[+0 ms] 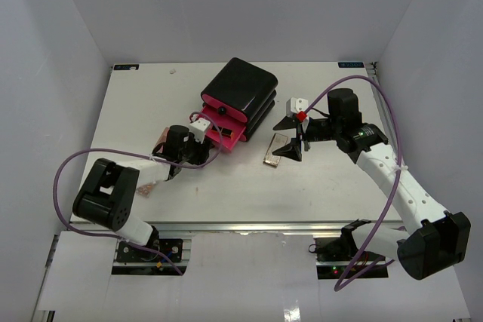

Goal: Organize the makeup

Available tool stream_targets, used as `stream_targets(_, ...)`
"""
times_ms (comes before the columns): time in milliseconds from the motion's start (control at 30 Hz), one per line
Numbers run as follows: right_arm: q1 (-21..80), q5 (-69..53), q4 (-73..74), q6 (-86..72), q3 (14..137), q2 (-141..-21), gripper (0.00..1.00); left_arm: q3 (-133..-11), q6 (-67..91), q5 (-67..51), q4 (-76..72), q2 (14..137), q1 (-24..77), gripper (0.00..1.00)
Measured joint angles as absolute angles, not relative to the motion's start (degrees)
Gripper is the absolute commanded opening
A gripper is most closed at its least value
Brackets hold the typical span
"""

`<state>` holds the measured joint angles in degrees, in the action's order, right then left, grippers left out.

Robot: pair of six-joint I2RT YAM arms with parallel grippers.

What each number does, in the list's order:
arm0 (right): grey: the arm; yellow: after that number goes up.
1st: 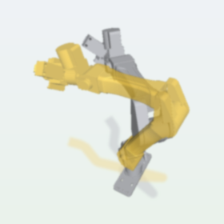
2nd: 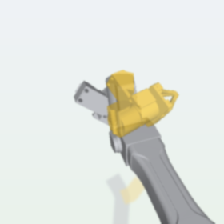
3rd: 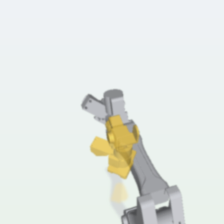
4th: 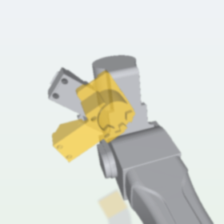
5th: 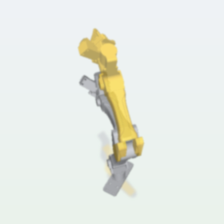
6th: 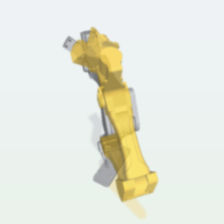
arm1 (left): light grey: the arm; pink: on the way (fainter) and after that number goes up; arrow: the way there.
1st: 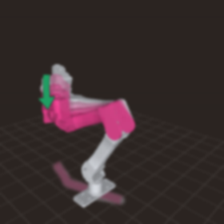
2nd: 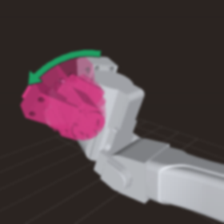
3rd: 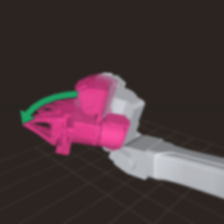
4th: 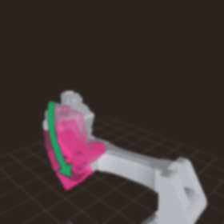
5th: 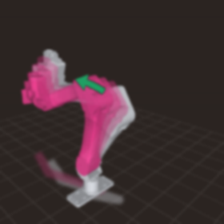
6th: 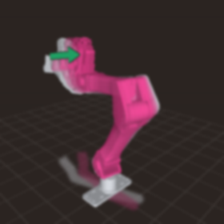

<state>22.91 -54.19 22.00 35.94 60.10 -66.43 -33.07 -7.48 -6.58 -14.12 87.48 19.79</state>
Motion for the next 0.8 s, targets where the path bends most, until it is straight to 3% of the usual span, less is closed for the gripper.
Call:
stream_targets(133,22.8,-54.2,22.0,35.9,60.1,-66.5,0.80,-33.6,-6.9,-6.9,-13.8,87.7,19.7,0.38)
stream_targets(333,22.8,-54.4,22.0,35.9,60.1,-66.5,0.80,-31.3,-4.2,-6.7,-13.2,83.3,19.6,0.32)
stream_targets(800,22.8,-54.6,21.9,35.9,60.0,-66.9,0.80,-27.3,7.2,-6.0,-6.1,67.8,20.4,0.00)
